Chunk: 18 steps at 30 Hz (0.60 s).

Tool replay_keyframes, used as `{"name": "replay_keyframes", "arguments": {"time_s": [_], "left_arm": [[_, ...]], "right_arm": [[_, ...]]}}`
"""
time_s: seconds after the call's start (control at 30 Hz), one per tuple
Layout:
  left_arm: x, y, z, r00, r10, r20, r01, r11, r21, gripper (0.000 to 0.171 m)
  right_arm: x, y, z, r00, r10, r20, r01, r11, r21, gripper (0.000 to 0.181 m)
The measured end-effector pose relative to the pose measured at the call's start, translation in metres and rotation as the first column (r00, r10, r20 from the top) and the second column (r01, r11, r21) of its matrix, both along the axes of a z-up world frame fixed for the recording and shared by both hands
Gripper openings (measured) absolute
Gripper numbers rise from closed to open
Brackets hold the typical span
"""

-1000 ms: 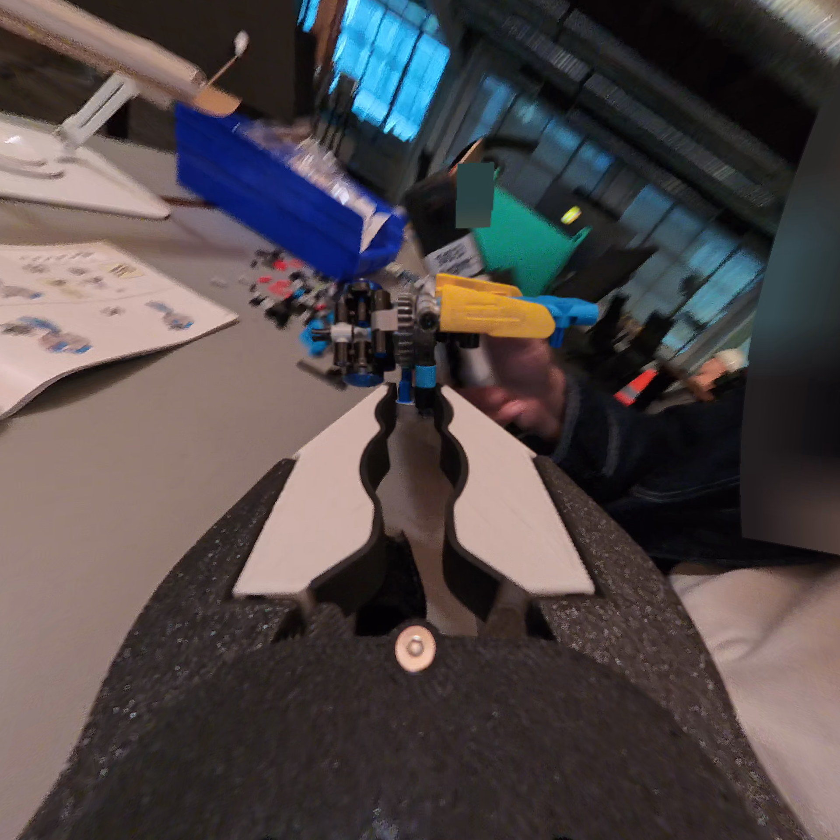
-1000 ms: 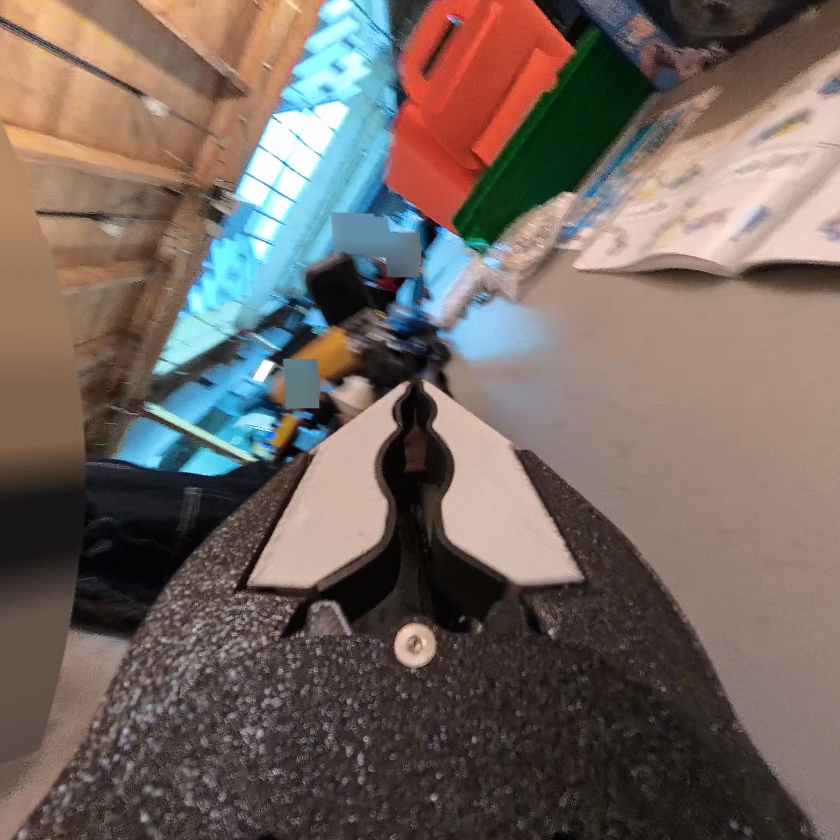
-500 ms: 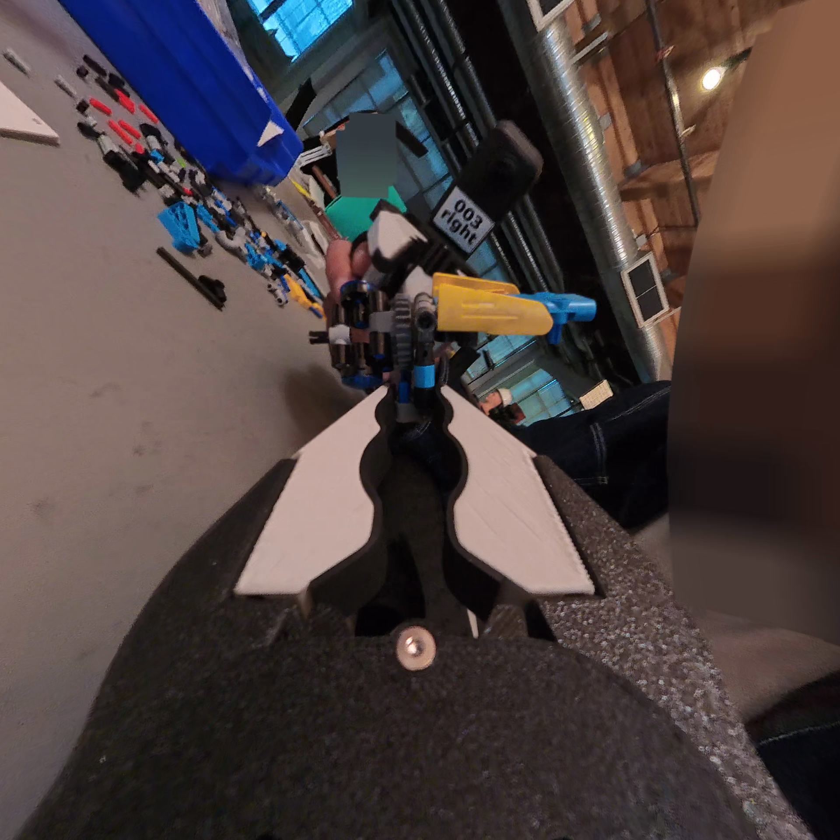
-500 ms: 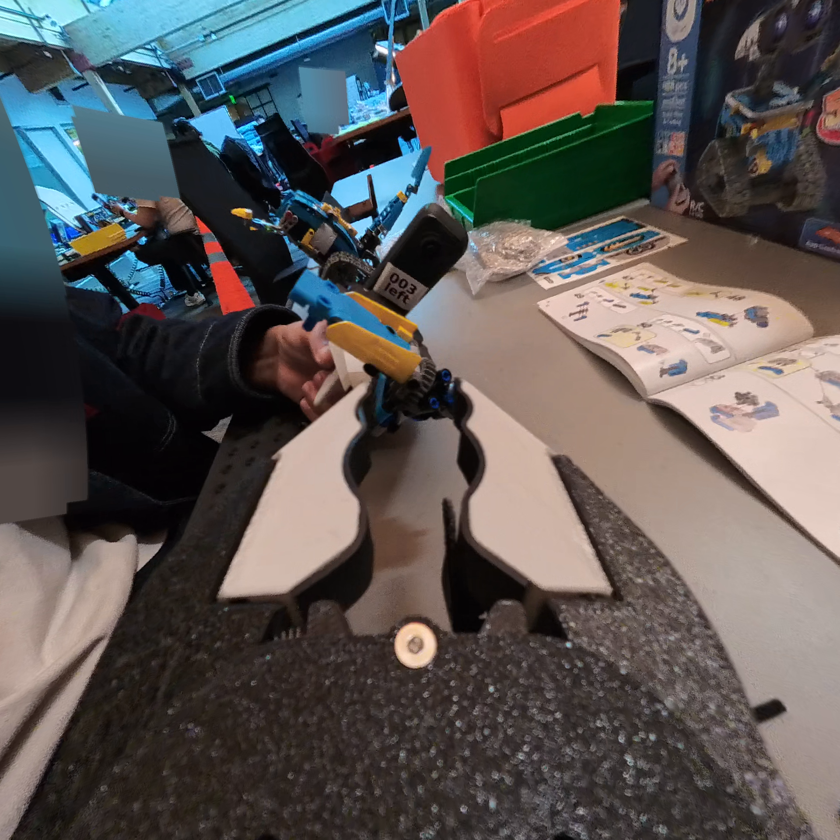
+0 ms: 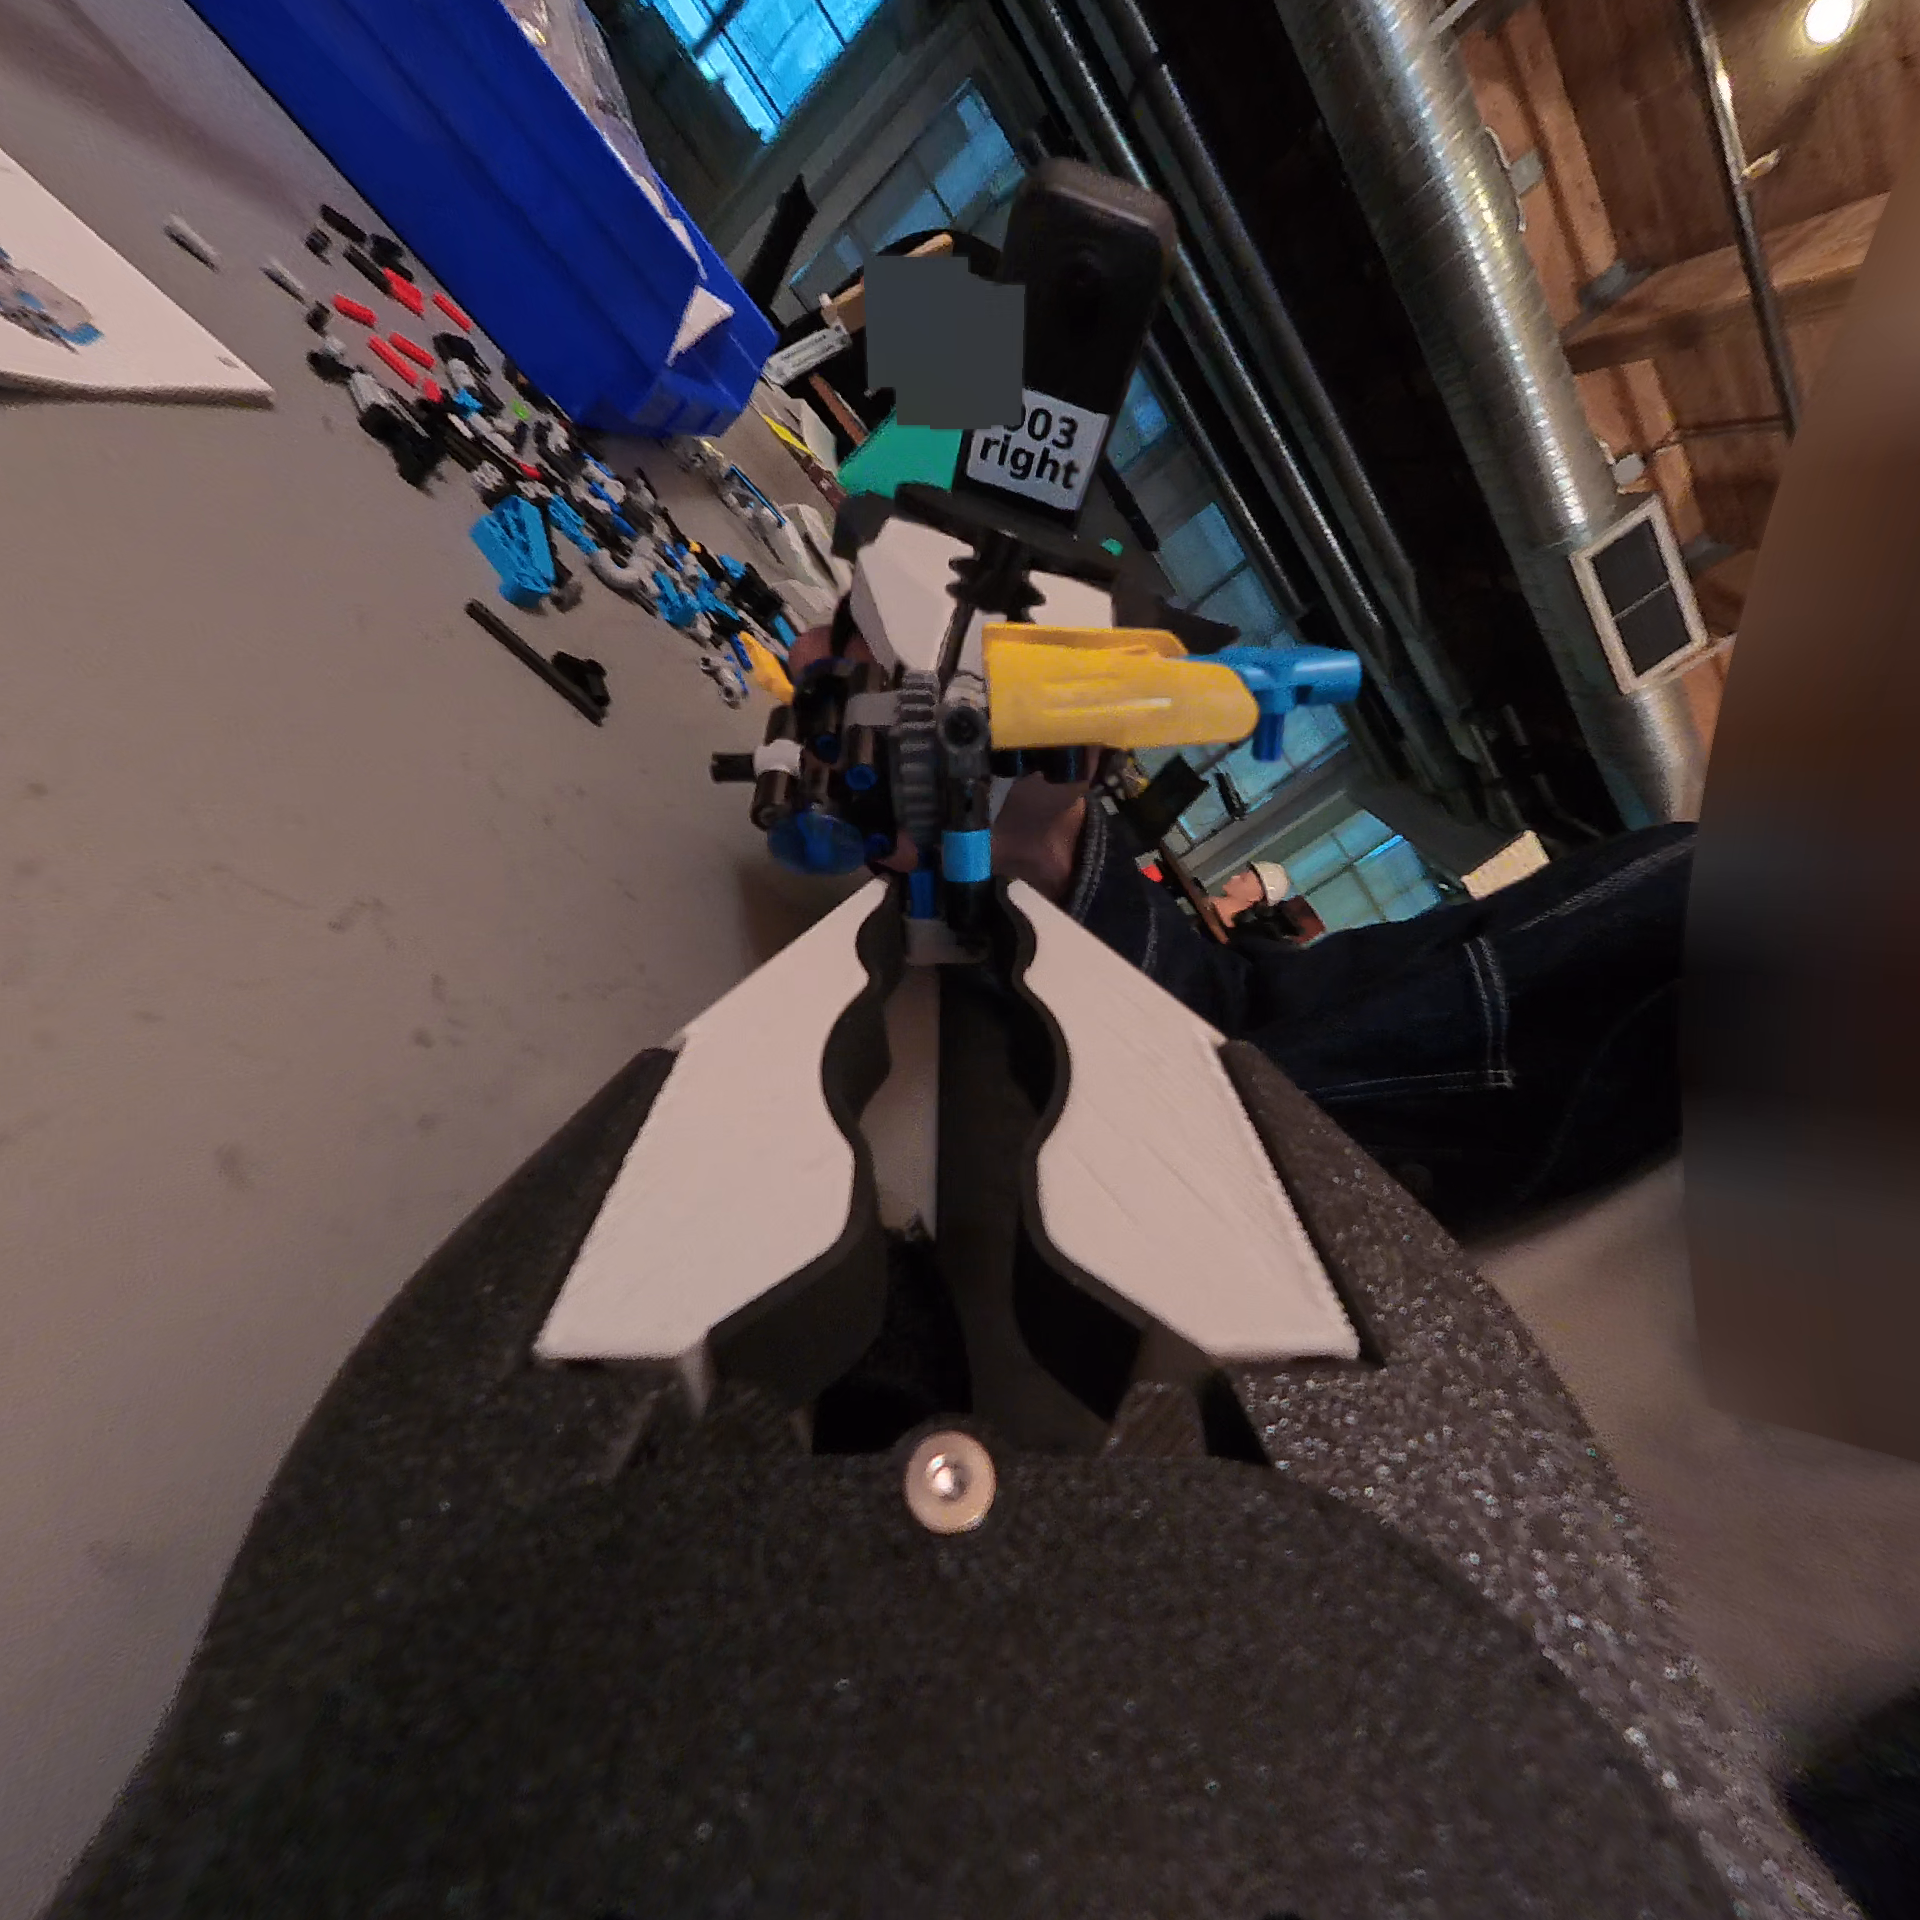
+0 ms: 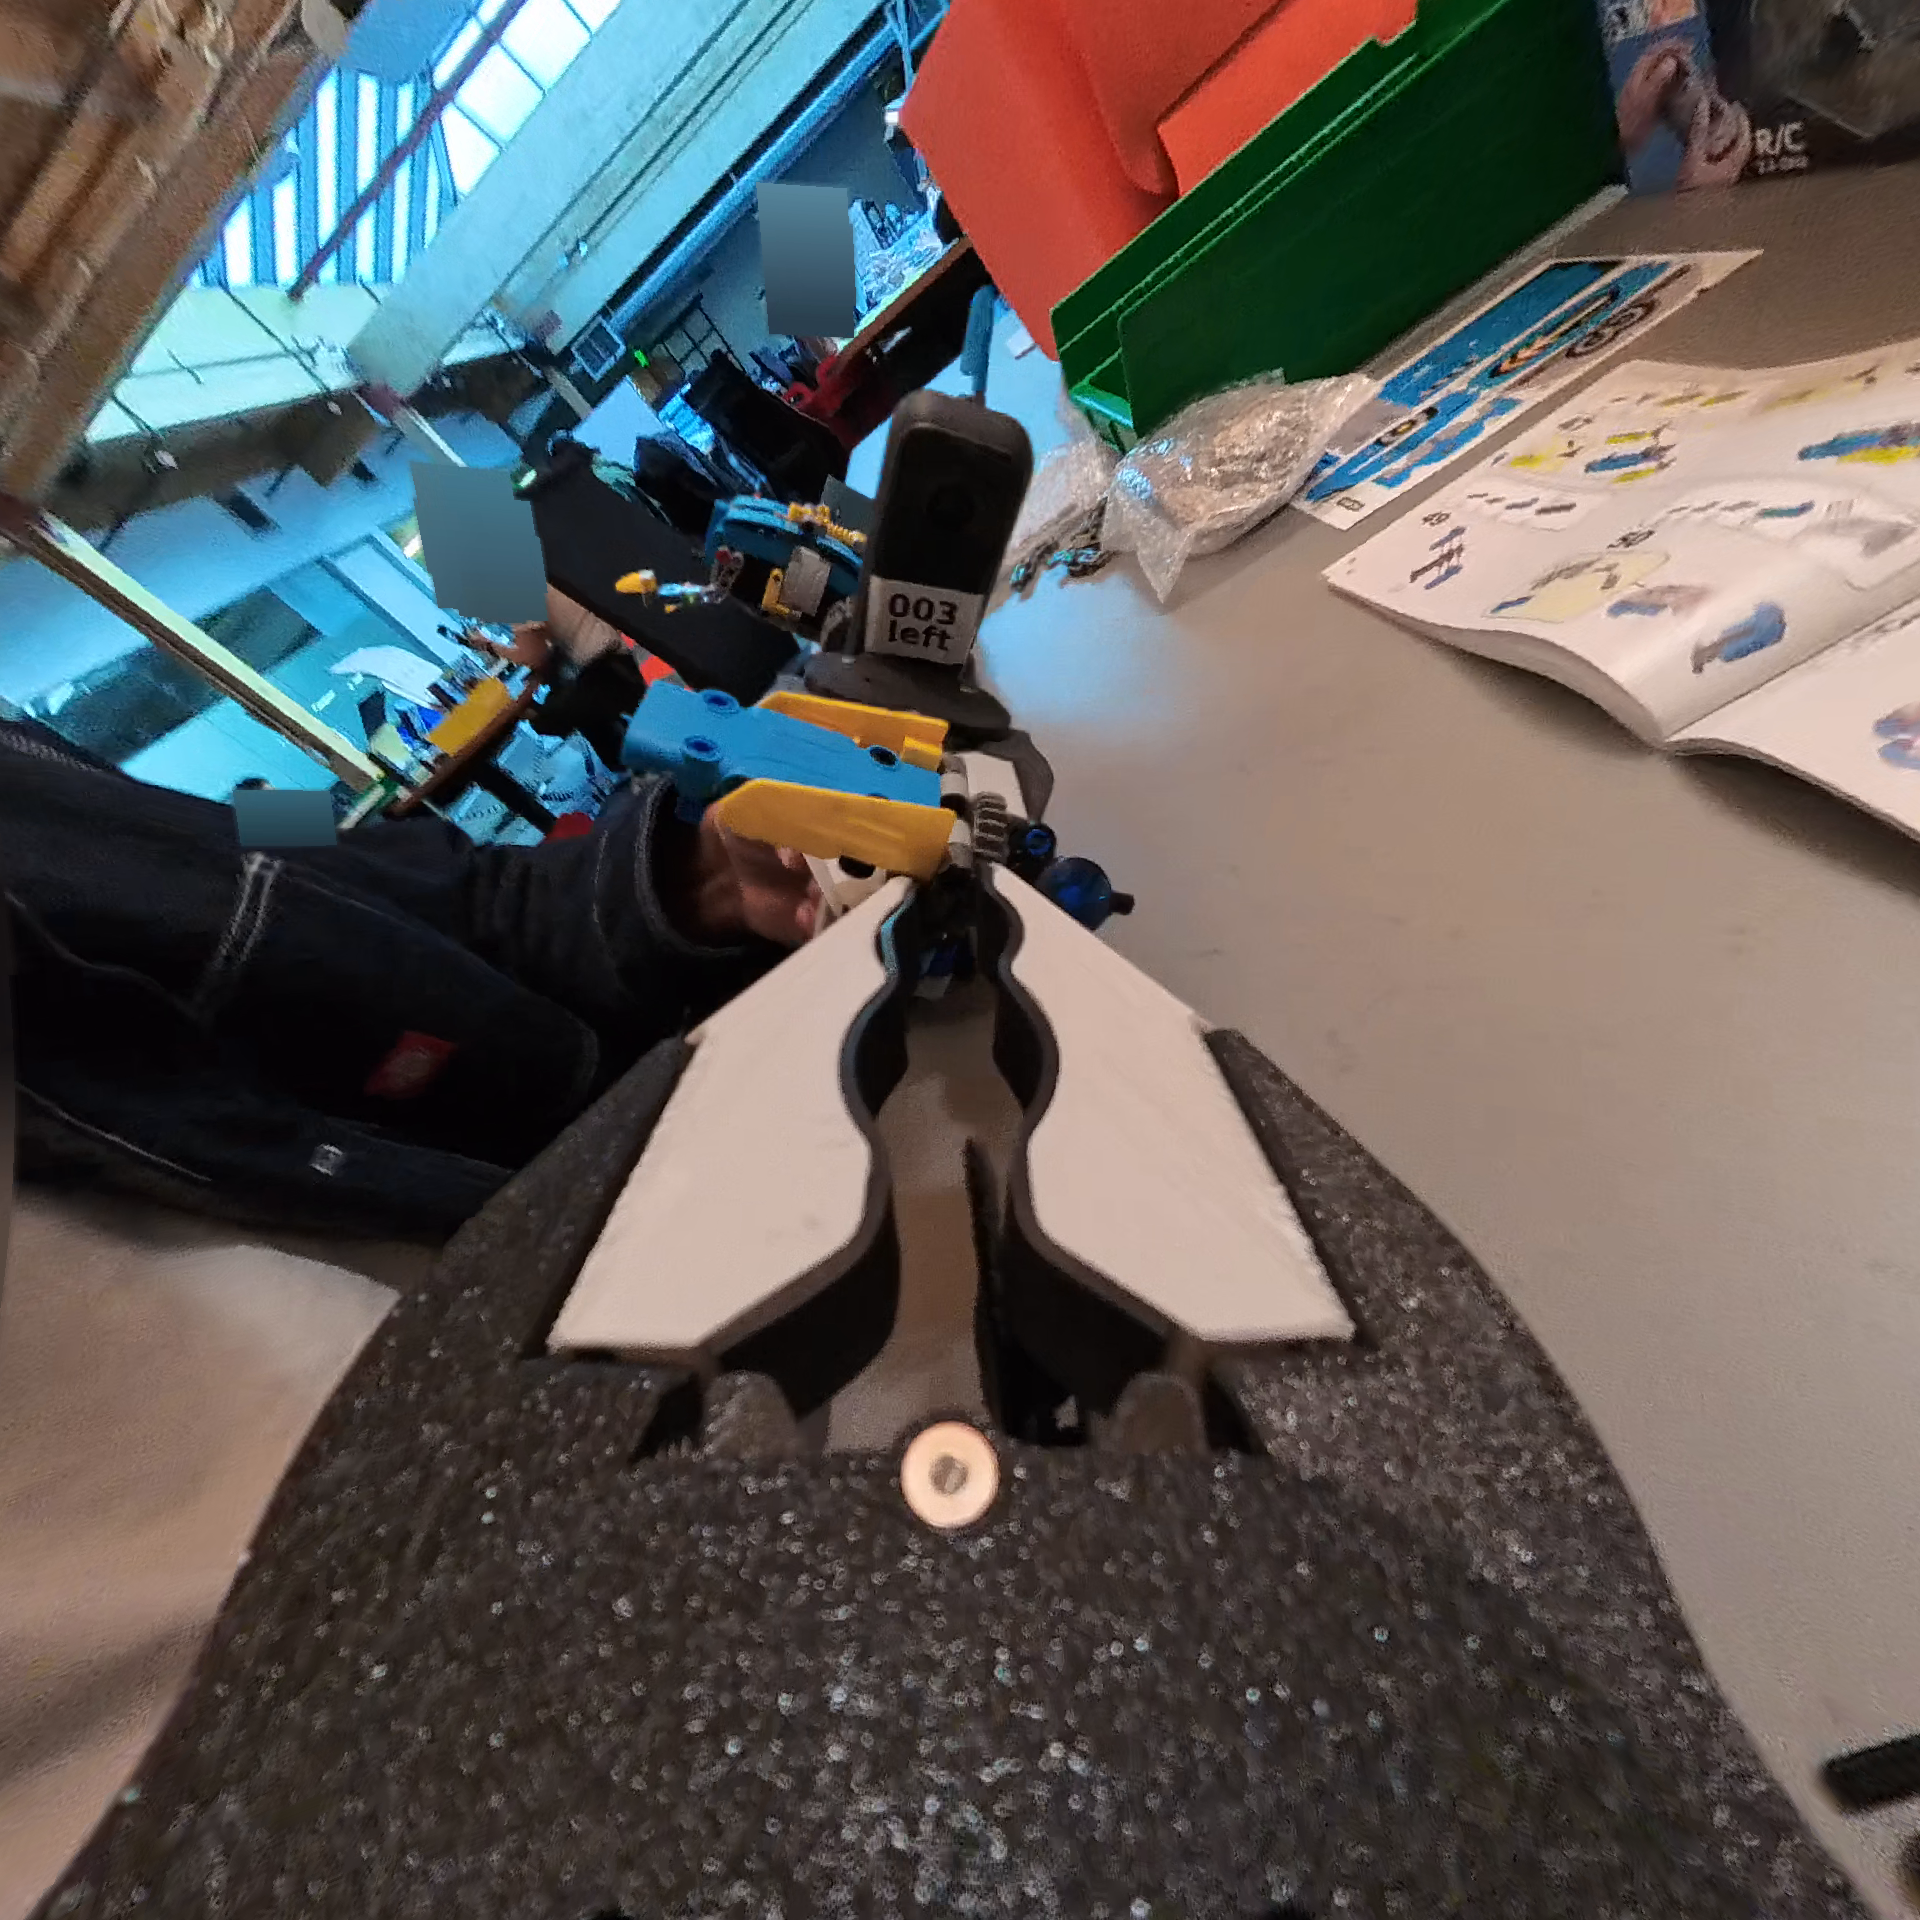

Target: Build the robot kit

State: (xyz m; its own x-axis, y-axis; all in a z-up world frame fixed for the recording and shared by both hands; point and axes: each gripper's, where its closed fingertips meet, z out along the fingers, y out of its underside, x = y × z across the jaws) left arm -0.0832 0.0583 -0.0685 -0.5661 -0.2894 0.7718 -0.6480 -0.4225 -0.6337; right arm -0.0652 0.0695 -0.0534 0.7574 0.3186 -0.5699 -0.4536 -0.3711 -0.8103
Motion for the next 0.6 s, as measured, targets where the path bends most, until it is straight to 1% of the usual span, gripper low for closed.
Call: {"name": "replay_keyframes", "arguments": {"time_s": [0.13,0.27,0.33,0.4,0.5,0.57,0.6], "left_arm": [[0.001,0.001,0.001,0.999,0.018,0.035,-0.020,0.999,0.048,0.015],[0.003,0.001,0.005,0.997,0.040,0.065,-0.043,0.998,0.051,0.015],[0.007,0.005,0.005,0.993,0.081,0.090,-0.089,0.992,0.091,0.015],[0.008,0.006,0.006,0.989,0.097,0.110,-0.109,0.988,0.108,0.016],[0.009,0.010,0.008,0.989,0.110,0.098,-0.117,0.991,0.070,0.017],[0.013,0.016,0.006,0.987,0.138,0.081,-0.143,0.987,0.073,0.023],[0.012,0.015,0.005,0.989,0.130,0.077,-0.135,0.988,0.070,0.024]], "right_arm": [[-0.001,0.000,0.002,0.995,0.023,-0.096,-0.024,1.000,-0.004,0.007],[-0.003,0.000,0.009,0.979,0.037,-0.200,-0.032,0.999,0.026,0.002],[0.001,0.003,0.009,0.980,0.001,-0.198,0.005,1.000,0.030,0.002],[0.001,0.004,0.010,0.983,-0.013,-0.185,0.020,0.999,0.039,0.001],[0.001,0.005,0.009,0.975,-0.013,-0.223,0.021,0.999,0.030,0.002],[0.001,0.006,0.003,0.975,-0.025,-0.222,0.027,1.000,0.002,0.002],[0.000,0.006,0.003,0.975,-0.022,-0.219,0.023,1.000,0.001,0.002]]}}
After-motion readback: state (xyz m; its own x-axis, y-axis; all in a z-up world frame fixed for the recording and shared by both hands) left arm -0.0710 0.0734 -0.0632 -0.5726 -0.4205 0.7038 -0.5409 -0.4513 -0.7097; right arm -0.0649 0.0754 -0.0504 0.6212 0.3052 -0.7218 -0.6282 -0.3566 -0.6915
